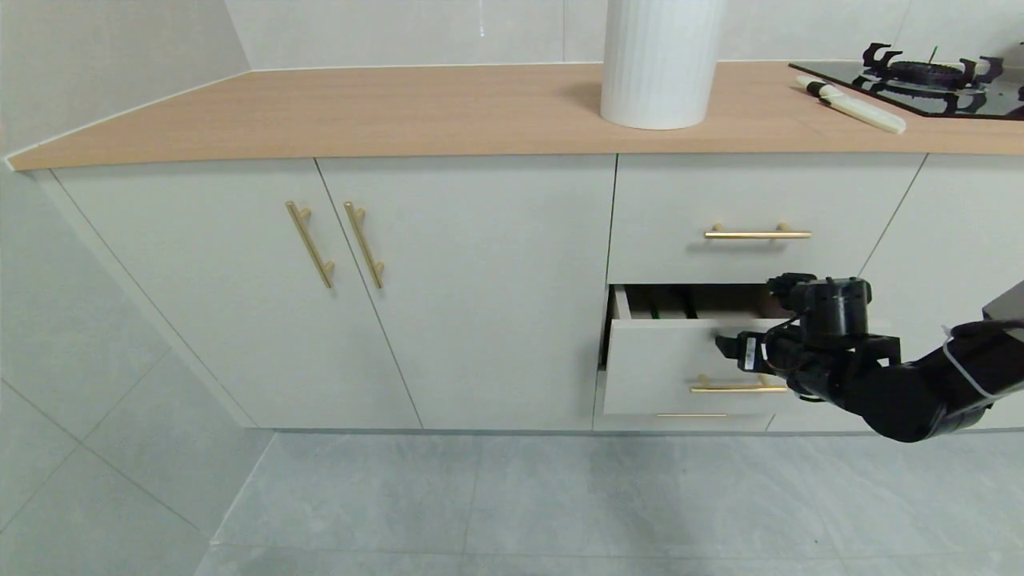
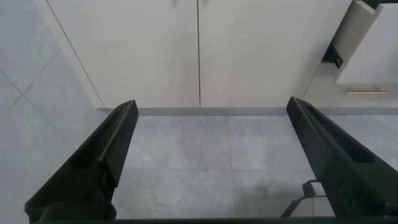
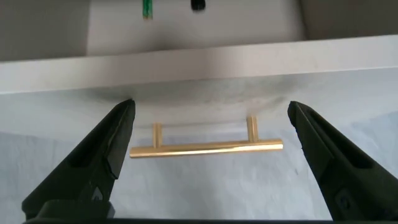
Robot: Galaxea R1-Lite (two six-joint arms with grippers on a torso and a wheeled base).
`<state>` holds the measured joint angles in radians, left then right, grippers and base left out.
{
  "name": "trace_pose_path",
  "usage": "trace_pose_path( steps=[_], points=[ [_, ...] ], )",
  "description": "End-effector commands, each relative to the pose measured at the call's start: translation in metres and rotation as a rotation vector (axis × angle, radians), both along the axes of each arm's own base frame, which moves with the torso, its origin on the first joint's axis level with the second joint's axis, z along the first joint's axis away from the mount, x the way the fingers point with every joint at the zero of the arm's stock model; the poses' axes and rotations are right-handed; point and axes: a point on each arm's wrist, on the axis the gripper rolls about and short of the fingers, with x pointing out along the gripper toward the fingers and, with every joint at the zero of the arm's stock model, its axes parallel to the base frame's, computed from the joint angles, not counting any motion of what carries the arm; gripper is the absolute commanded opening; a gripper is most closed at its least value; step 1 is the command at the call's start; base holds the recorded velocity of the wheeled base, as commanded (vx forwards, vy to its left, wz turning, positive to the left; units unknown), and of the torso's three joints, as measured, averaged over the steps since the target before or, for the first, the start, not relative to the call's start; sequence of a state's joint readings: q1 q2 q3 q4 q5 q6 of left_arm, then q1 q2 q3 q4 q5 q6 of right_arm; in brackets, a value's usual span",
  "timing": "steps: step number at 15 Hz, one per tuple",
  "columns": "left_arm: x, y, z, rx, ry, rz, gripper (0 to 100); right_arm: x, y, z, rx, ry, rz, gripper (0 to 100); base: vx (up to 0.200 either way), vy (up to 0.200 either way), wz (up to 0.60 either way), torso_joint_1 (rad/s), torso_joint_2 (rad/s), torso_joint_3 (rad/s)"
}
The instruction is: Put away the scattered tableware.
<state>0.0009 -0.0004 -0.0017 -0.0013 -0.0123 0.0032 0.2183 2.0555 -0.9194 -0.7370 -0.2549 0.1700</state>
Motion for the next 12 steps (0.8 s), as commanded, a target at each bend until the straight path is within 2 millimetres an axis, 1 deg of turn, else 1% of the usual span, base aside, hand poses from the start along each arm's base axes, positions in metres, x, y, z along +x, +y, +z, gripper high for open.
trace_pose_path(
  steps=[1, 3, 12],
  points=[
    [0.0, 0.0, 0.0, 0.0, 0.002, 0.001, 100, 0.007, -0.001, -0.013, 0.0, -0.002, -0.008, 100, 0.0, 0.0, 0.0, 0.0, 0.0, 0.0],
    [0.0, 0.0, 0.0, 0.0, 0.0, 0.001, 100, 0.013, -0.004, -0.021, 0.001, -0.024, -0.026, 100, 0.0, 0.0, 0.0, 0.0, 0.0, 0.0],
    [0.0, 0.0, 0.0, 0.0, 0.0, 0.001, 100, 0.03, -0.001, -0.024, 0.058, -0.136, -0.076, 100, 0.0, 0.0, 0.0, 0.0, 0.0, 0.0]
  ],
)
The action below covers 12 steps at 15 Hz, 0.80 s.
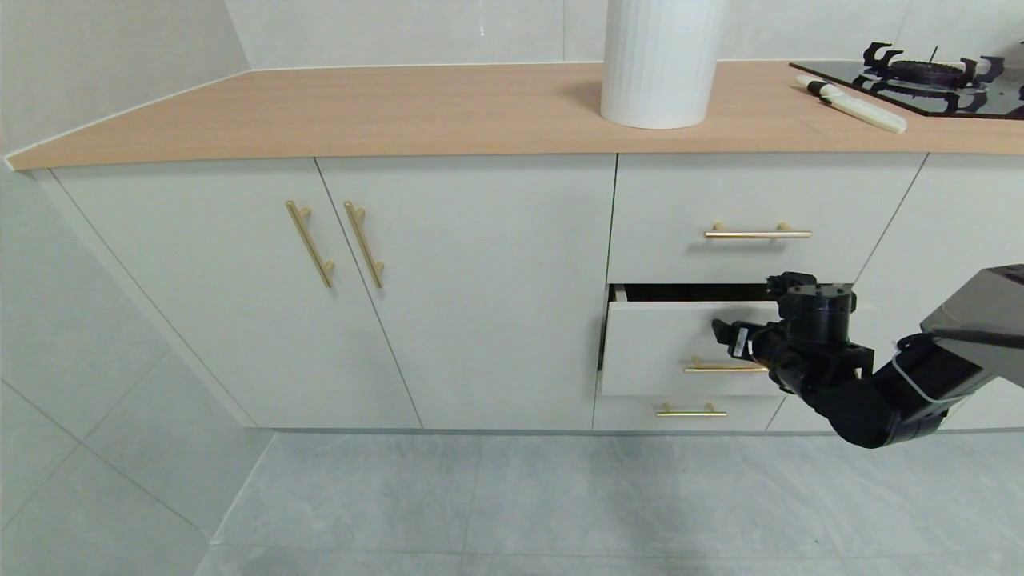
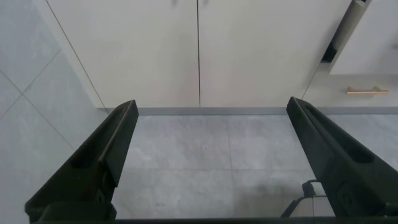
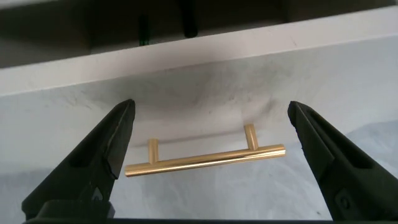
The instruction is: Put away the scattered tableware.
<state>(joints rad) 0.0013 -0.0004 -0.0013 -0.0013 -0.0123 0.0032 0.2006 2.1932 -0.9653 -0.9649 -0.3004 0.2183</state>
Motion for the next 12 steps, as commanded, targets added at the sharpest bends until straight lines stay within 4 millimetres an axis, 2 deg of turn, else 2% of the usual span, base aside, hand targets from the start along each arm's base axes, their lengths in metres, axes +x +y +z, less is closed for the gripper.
trace_pose_path(
  steps=[1, 12],
  points=[
    [0.0, 0.0, 0.0, 0.0, 0.0, 0.0, 100, 0.006, 0.001, -0.003, 0.013, -0.007, -0.006, 100, 0.0, 0.0, 0.0, 0.0, 0.0, 0.0],
    [0.0, 0.0, 0.0, 0.0, 0.0, 0.0, 100, 0.037, -0.003, -0.005, 0.132, -0.085, -0.089, 100, 0.0, 0.0, 0.0, 0.0, 0.0, 0.0]
  ],
)
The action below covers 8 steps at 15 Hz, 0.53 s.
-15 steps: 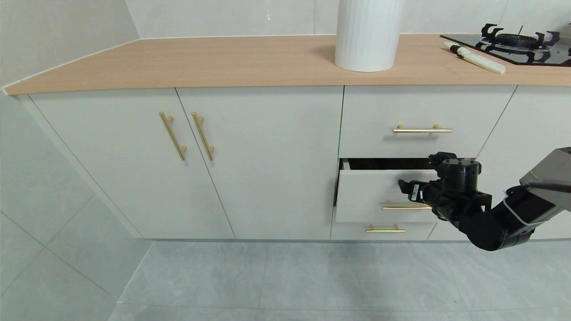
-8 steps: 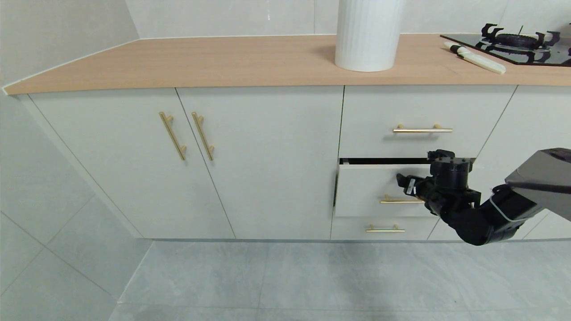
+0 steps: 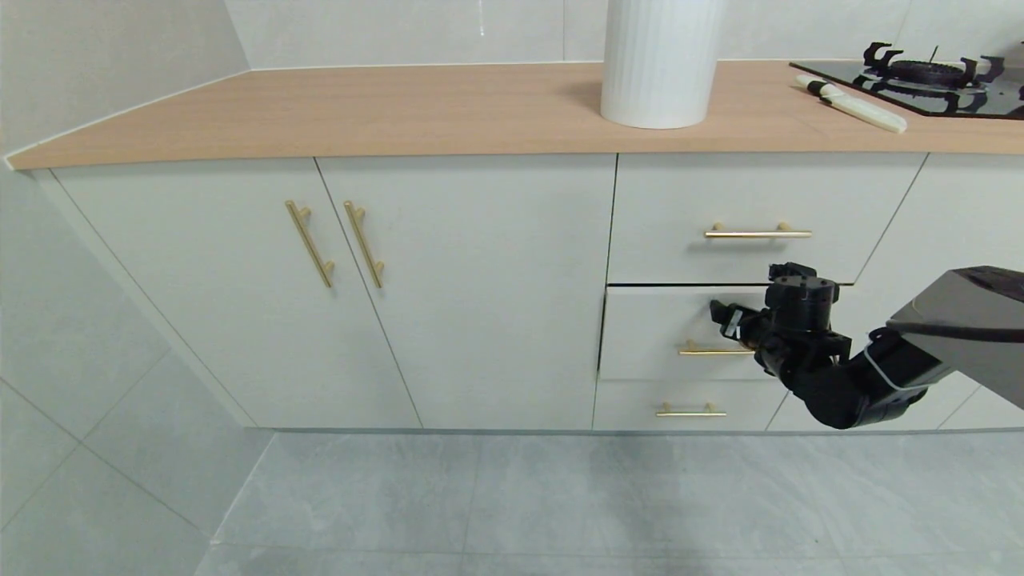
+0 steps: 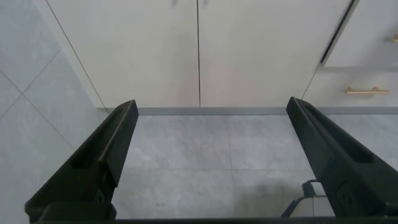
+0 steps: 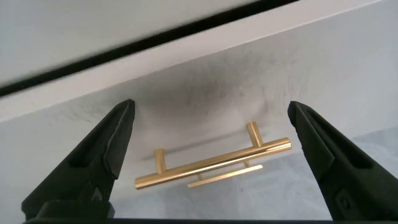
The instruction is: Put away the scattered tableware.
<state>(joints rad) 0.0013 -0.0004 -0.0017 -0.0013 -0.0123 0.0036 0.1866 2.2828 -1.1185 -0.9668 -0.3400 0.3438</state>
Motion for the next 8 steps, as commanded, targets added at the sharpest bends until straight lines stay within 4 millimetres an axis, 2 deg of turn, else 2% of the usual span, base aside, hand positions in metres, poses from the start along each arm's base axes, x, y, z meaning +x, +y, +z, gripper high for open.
trace_pose_path(
  steps=[1, 5, 8],
  points=[
    [0.0, 0.0, 0.0, 0.001, 0.0, 0.0, 100, 0.009, -0.004, -0.004, 0.013, -0.011, -0.017, 100, 0.0, 0.0, 0.0, 0.0, 0.0, 0.0],
    [0.0, 0.0, 0.0, -0.001, 0.0, 0.0, 100, 0.022, -0.014, -0.005, 0.056, -0.042, -0.06, 100, 0.0, 0.0, 0.0, 0.0, 0.0, 0.0],
    [0.0, 0.0, 0.0, -0.001, 0.002, 0.0, 100, 0.021, -0.017, -0.002, 0.058, -0.047, -0.068, 100, 0.0, 0.0, 0.0, 0.0, 0.0, 0.0]
  ],
)
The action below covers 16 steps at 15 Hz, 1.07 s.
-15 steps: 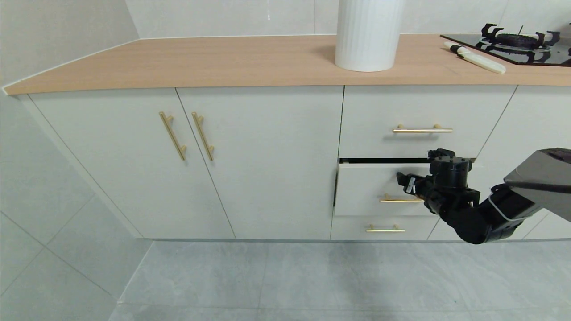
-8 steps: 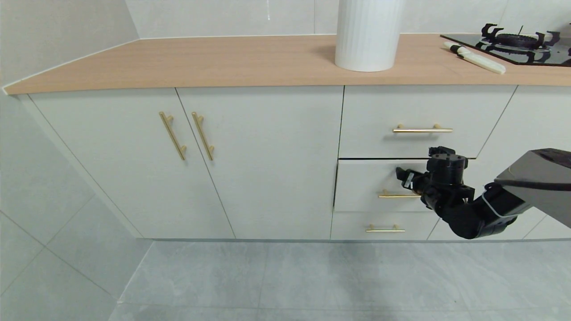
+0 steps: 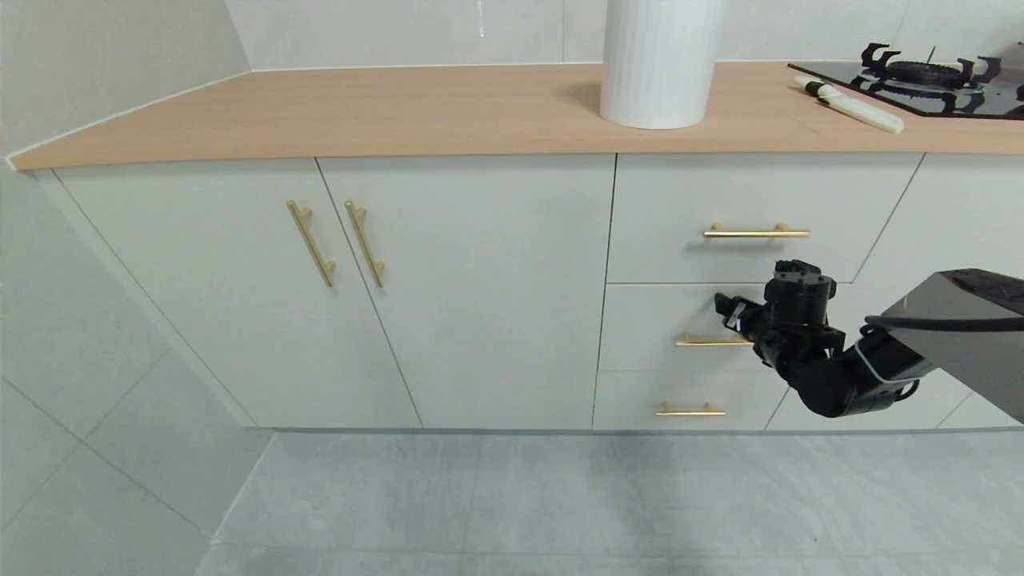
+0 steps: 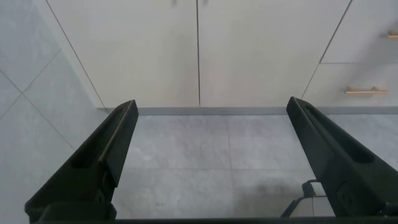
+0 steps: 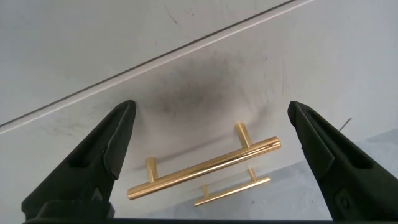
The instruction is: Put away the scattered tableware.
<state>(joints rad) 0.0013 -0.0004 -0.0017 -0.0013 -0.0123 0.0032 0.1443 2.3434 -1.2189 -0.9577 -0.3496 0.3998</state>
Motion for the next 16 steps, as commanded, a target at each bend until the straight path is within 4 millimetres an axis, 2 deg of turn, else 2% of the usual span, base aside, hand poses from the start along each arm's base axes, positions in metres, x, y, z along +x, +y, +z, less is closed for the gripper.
trace_pose_path(
  steps=[1, 2, 5, 6, 7, 10, 12, 13, 16],
  points=[
    [0.0, 0.0, 0.0, 0.0, 0.002, 0.0, 100, -0.001, -0.002, 0.002, 0.001, -0.006, -0.006, 100, 0.0, 0.0, 0.0, 0.0, 0.0, 0.0],
    [0.0, 0.0, 0.0, 0.0, 0.0, 0.0, 100, -0.009, -0.003, 0.009, -0.001, -0.004, -0.006, 100, 0.0, 0.0, 0.0, 0.0, 0.0, 0.0],
    [0.0, 0.0, 0.0, 0.0, 0.0, 0.0, 100, -0.05, -0.008, 0.047, 0.005, -0.02, 0.043, 100, 0.0, 0.0, 0.0, 0.0, 0.0, 0.0],
    [0.0, 0.0, 0.0, 0.0, 0.0, 0.0, 100, -0.077, -0.011, 0.074, 0.014, -0.06, 0.066, 100, 0.0, 0.0, 0.0, 0.0, 0.0, 0.0],
    [0.0, 0.0, 0.0, 0.0, 0.0, 0.0, 100, -0.102, -0.015, 0.092, 0.013, -0.088, 0.068, 100, 0.0, 0.0, 0.0, 0.0, 0.0, 0.0],
    [0.0, 0.0, 0.0, 0.0, 0.0, 0.0, 100, -0.177, -0.026, 0.134, -0.013, -0.184, 0.061, 100, 0.0, 0.0, 0.0, 0.0, 0.0, 0.0],
    [0.0, 0.0, 0.0, 0.0, 0.0, 0.0, 100, -0.237, -0.034, 0.145, -0.133, -0.225, 0.064, 100, 0.0, 0.0, 0.0, 0.0, 0.0, 0.0],
    [0.0, 0.0, 0.0, 0.0, 0.0, 0.0, 100, -0.251, -0.036, 0.147, -0.161, -0.237, 0.063, 100, 0.0, 0.0, 0.0, 0.0, 0.0, 0.0],
    [0.0, 0.0, 0.0, 0.0, 0.0, 0.0, 100, -0.343, -0.049, 0.151, -0.329, -0.332, 0.043, 100, 0.0, 0.0, 0.0, 0.0, 0.0, 0.0]
  ],
)
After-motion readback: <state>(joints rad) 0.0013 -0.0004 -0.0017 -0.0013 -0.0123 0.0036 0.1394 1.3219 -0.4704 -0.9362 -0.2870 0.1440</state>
